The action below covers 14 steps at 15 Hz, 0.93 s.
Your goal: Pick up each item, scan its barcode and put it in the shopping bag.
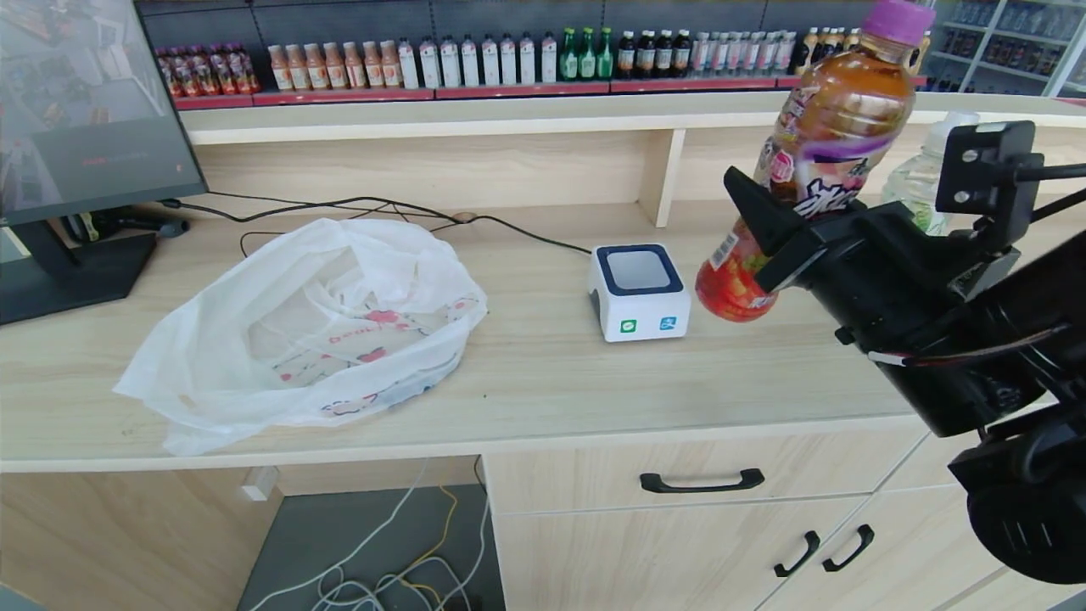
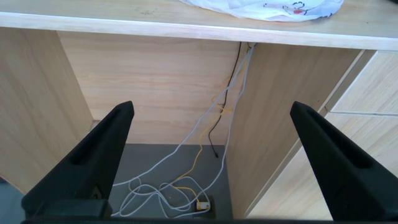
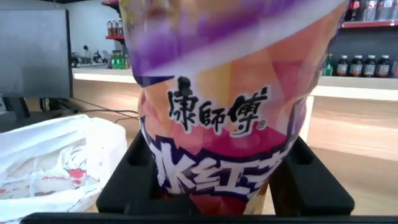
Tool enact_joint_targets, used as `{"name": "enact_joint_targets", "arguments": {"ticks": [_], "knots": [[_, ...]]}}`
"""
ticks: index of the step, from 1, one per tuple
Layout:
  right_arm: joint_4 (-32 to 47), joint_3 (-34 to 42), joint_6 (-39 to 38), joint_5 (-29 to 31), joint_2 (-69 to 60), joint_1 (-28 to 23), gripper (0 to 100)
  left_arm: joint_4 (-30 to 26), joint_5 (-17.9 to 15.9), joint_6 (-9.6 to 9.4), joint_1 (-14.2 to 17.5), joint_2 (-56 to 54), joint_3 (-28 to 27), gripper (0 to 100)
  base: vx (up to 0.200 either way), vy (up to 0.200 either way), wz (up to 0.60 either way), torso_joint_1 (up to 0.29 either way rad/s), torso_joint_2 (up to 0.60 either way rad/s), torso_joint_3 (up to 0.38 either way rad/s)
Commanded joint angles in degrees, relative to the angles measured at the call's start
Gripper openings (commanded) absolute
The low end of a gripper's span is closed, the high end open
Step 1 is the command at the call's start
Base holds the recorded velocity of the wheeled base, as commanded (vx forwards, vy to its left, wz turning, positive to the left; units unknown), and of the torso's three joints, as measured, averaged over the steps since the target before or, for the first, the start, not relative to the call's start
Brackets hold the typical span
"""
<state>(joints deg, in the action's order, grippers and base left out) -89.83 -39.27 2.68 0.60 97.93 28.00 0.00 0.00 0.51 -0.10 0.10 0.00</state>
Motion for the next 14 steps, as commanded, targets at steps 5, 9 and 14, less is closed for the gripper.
{"name": "enact_joint_targets", "arguments": {"ticks": [5,9,14], "knots": [[-0.2,3.8,2.2,2.3,-0.5,-4.4,0,0.0,0.0,0.10,0.0,0.0,0.0,100,0.000,0.000,0.00,0.000,0.00,0.000],[-0.2,3.7,-0.5,3.0,0.7,-4.6,0,0.0,0.0,0.10,0.0,0.0,0.0,100,0.000,0.050,0.00,0.001,0.00,0.001],[-0.2,3.9,-1.2,3.4,0.3,-7.0,0,0.0,0.0,0.10,0.0,0.0,0.0,100,0.000,0.200,0.00,0.003,0.00,0.000]]}}
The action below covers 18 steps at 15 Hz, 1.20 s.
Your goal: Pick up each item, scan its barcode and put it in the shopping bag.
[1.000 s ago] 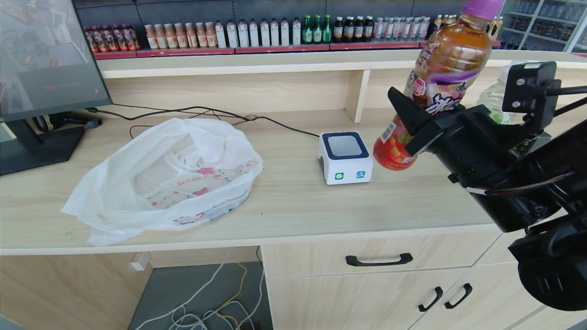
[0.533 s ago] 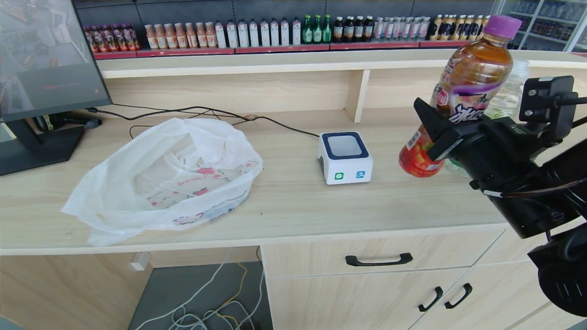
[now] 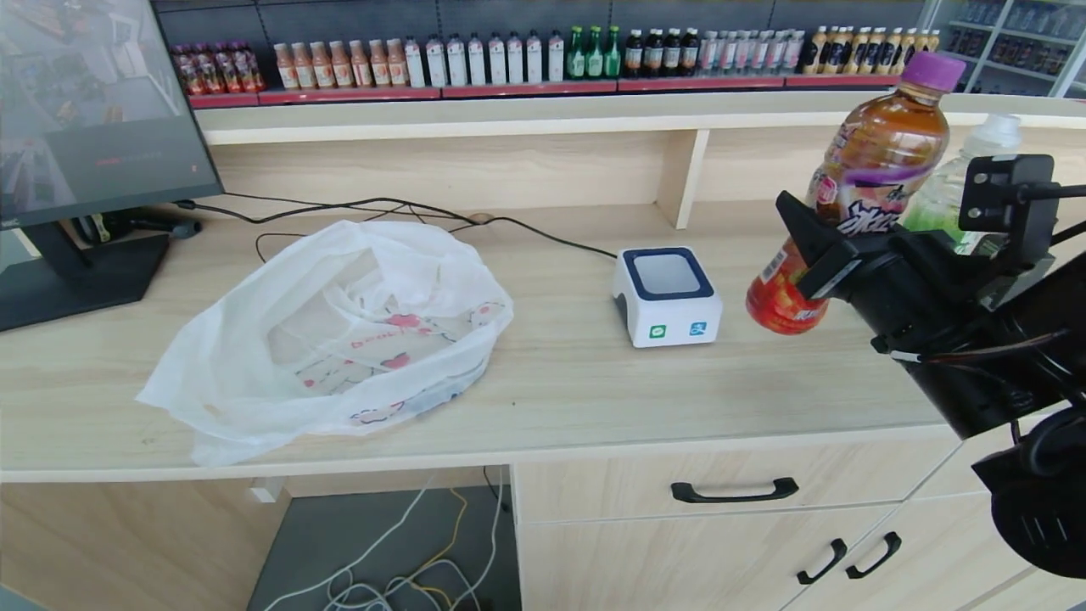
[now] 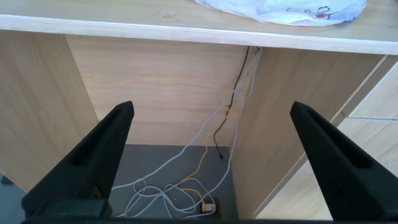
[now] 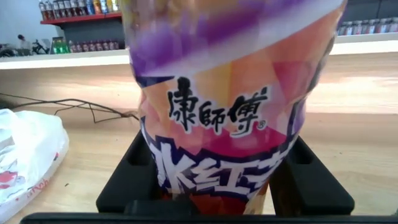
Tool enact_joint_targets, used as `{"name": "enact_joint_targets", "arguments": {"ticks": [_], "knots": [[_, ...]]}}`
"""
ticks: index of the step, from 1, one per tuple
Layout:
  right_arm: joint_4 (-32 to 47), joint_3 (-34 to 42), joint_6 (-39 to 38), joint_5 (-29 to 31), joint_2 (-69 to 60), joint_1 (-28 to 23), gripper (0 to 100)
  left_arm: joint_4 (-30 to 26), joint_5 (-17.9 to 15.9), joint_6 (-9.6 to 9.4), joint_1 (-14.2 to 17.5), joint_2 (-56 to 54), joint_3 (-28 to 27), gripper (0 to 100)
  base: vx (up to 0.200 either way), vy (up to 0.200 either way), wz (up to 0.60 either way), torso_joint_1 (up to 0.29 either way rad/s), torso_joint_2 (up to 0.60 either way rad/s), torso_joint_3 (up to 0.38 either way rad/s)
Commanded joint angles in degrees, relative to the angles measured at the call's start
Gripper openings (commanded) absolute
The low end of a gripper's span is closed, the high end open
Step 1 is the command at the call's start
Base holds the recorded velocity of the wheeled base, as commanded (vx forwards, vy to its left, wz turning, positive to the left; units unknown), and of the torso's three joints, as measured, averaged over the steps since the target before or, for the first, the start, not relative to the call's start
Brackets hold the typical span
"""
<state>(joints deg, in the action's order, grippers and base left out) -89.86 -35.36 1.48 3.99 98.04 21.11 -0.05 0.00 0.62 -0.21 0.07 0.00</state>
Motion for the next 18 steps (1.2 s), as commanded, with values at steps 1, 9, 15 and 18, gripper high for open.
{"name": "enact_joint_targets", "arguments": {"ticks": [1,9,15,18], "knots": [[-0.1,-0.3,0.0,0.1,0.2,-0.1,0,0.0,0.0,-0.01,0.1,0.0,0.0,100,0.000,0.200,0.00,-0.002,0.01,-0.002],[-0.1,-0.8,2.1,-0.3,0.0,2.7,0,0.0,0.0,-0.01,0.1,0.0,0.0,100,0.000,0.200,0.00,0.001,0.00,0.004],[-0.1,0.9,2.2,-0.2,-1.8,2.5,0,0.0,0.0,0.08,0.1,0.0,0.0,100,0.000,0.200,0.00,0.002,0.00,0.005],[-0.1,0.3,2.8,-0.2,-1.8,2.7,0,0.0,0.0,-0.01,0.1,0.0,0.0,100,0.000,0.133,0.00,0.002,0.00,0.002]]}}
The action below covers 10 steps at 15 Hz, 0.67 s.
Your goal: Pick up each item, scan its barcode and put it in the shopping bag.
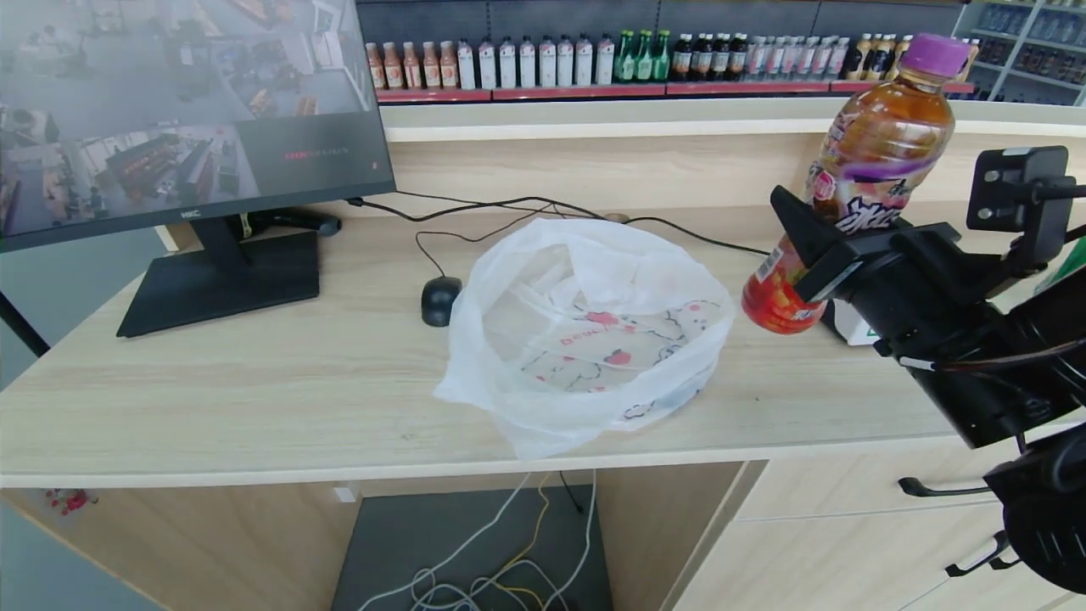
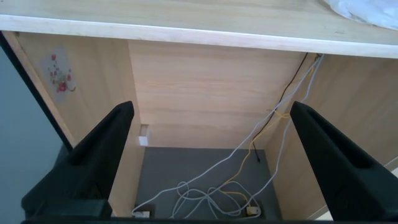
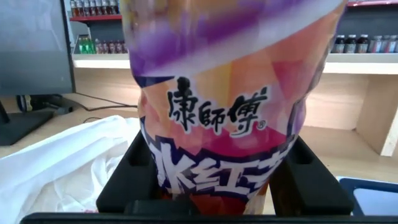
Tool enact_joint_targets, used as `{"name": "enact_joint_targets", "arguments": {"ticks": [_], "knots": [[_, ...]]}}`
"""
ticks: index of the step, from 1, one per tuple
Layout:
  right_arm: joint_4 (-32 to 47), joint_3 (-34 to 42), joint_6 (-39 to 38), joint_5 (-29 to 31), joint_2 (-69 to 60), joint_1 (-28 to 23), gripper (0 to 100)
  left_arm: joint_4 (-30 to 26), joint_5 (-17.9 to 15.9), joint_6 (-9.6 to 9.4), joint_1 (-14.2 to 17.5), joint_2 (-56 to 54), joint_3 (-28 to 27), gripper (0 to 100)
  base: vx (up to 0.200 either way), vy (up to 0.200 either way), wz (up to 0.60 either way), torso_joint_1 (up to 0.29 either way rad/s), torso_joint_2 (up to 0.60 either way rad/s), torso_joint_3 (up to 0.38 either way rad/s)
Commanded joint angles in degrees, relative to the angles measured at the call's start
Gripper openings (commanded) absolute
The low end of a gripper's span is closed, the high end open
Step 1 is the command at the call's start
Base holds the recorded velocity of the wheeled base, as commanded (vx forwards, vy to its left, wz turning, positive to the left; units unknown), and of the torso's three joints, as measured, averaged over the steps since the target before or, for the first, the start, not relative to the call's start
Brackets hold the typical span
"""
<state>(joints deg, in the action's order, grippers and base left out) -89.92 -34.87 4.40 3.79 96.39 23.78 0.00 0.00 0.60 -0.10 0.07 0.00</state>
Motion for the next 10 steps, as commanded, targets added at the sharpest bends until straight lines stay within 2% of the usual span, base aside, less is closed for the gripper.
{"name": "enact_joint_targets", "arguments": {"ticks": [1,5,8,10], "knots": [[-0.1,-0.4,0.4,-0.1,-0.3,1.3,0,0.0,0.0,-0.07,0.0,0.0,0.0,100,0.000,0.000,0.00,0.000,0.00,0.000],[-0.1,-1.4,1.6,-0.5,0.1,7.7,0,0.0,0.0,0.02,0.0,0.0,0.0,100,0.000,0.000,0.00,0.000,0.00,0.000],[4.3,-10.0,3.1,0.3,4.4,13.0,0,0.0,0.0,0.02,0.0,0.0,0.0,100,0.000,0.000,0.00,0.000,0.00,0.000],[6.2,-16.4,3.7,1.7,8.4,14.4,0,0.0,0.0,0.02,0.0,0.0,0.0,100,0.000,0.000,0.00,0.000,0.00,0.000]]}}
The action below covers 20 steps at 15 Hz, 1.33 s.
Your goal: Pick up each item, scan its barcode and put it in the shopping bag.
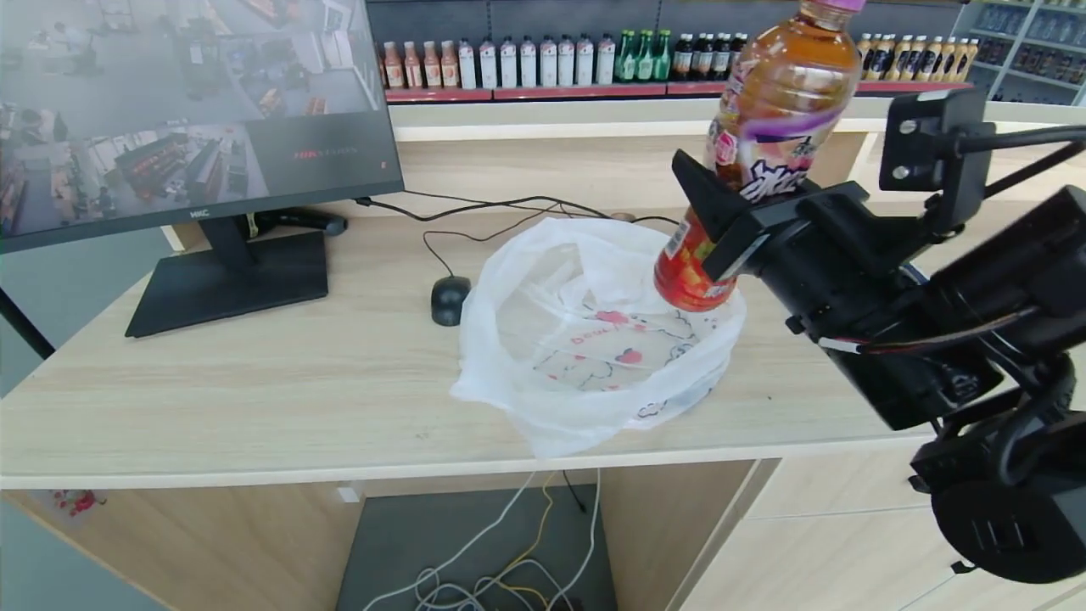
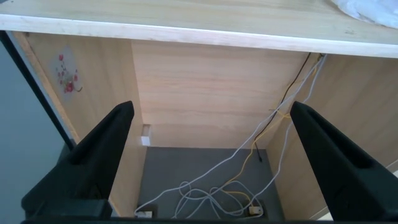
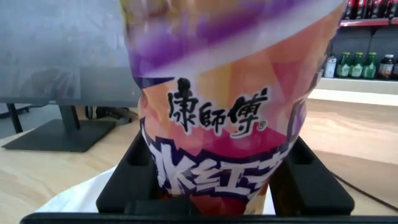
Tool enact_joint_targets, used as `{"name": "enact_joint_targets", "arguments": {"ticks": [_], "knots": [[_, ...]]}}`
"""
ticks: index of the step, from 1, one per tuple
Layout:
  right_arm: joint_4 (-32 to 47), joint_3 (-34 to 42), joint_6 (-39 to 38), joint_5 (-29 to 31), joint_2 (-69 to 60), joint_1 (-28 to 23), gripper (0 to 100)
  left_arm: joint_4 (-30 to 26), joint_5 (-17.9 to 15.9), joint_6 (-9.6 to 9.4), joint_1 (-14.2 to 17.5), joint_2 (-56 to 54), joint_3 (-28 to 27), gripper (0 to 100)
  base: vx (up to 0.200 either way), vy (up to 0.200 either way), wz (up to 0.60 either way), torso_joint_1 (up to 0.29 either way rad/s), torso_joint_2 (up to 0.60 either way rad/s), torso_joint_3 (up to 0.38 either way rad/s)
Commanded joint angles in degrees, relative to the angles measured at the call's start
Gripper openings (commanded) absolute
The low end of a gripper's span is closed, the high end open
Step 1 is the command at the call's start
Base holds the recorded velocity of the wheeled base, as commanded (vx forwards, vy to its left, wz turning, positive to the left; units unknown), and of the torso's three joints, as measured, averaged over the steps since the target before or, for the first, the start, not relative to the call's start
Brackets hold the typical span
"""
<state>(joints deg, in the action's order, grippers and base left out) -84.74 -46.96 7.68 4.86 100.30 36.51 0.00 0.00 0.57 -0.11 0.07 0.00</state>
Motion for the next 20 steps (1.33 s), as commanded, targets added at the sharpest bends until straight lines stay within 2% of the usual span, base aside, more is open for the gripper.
{"name": "enact_joint_targets", "arguments": {"ticks": [1,3,8,12,17,20], "knots": [[1.7,-6.7,0.4,1.5,6.3,2.7,0,0.0,0.0,0.04,0.0,0.0,0.0,100,0.000,0.000,0.00,0.000,0.00,0.000],[2.9,-10.4,0.4,3.4,9.6,4.5,0,0.0,0.0,0.04,0.0,0.0,0.0,100,0.000,0.000,0.00,0.000,0.00,0.000],[8.2,-21.0,0.3,3.7,16.9,7.7,0,0.0,0.0,0.04,0.0,0.0,0.0,100,0.000,0.000,0.00,0.000,0.00,0.000],[13.3,-29.6,0.1,5.7,20.7,7.7,0,0.0,0.0,0.04,0.0,0.0,0.0,100,0.000,0.000,0.00,0.000,0.00,0.000],[19.0,-34.2,-0.9,6.4,23.1,6.3,0,0.0,0.0,0.04,0.0,0.0,0.0,100,0.000,0.000,0.00,0.000,0.00,0.000],[20.1,-37.1,-1.7,9.1,24.4,5.5,0,0.0,0.0,0.04,0.0,0.0,0.0,100,0.000,0.000,0.00,0.000,0.00,0.000]]}}
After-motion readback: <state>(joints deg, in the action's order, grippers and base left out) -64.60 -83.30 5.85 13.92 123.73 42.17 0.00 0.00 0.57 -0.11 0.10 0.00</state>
